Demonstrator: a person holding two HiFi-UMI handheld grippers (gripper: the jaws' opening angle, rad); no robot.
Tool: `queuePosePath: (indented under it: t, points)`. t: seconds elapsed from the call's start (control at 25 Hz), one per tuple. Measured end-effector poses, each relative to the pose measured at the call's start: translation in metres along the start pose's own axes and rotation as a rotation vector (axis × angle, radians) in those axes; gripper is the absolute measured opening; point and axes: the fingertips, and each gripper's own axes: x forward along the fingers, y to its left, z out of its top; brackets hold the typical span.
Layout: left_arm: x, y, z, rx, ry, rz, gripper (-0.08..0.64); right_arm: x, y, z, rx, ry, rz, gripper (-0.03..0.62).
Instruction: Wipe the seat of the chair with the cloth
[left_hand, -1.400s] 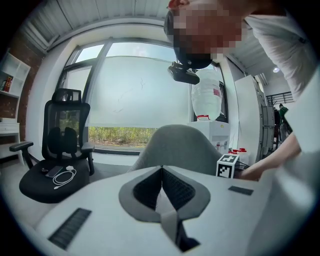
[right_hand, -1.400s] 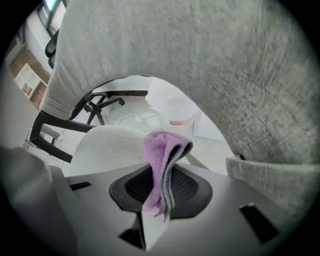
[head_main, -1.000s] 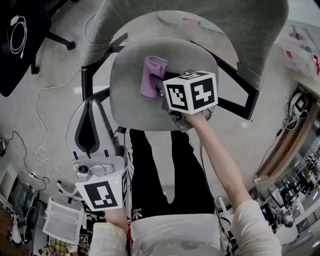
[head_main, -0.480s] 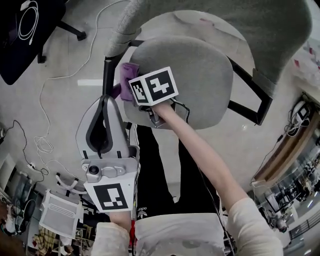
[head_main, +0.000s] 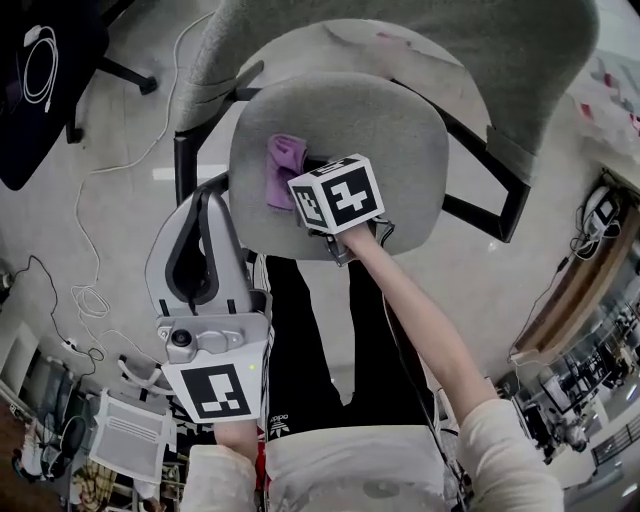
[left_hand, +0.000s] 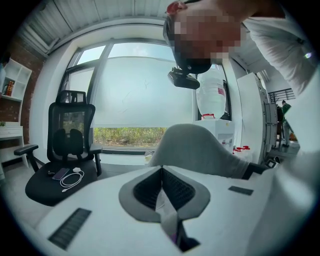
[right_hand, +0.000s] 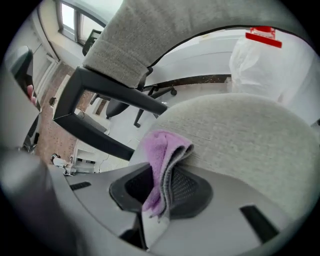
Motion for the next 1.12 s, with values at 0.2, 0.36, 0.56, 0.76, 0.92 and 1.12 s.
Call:
queuePosePath:
  t: [0.2, 0.36, 0.56, 0.76, 0.92, 1.12]
  points:
    - [0.012, -0.027, -0.003, 0.006, 0.009, -0.037, 0.014, -0.033, -0.052, -0.022, 0.062, -0.009, -0.054, 0.087]
    - [0.020, -0.049, -0.001, 0.012, 0.009, -0.075, 0.014, -0.062, -0.089, -0.039, 0.090, -0.013, -0.102, 0.087]
    - [0.028, -0.070, 0.000, 0.024, 0.008, -0.111, 0.014, -0.100, -0.140, -0.064, 0.116, 0.006, -0.211, 0.087]
    - [0.030, -0.080, 0.002, 0.037, 0.003, -0.121, 0.014, -0.133, -0.182, -0.084, 0.157, 0.034, -0.340, 0.087]
    - [0.030, -0.088, 0.001, 0.043, 0.002, -0.127, 0.014, -0.153, -0.201, -0.100, 0.144, 0.114, -0.489, 0.087]
    - [0.028, -0.093, 0.003, 0.038, 0.002, -0.130, 0.014, -0.156, -0.209, -0.096, 0.087, 0.096, -0.593, 0.087]
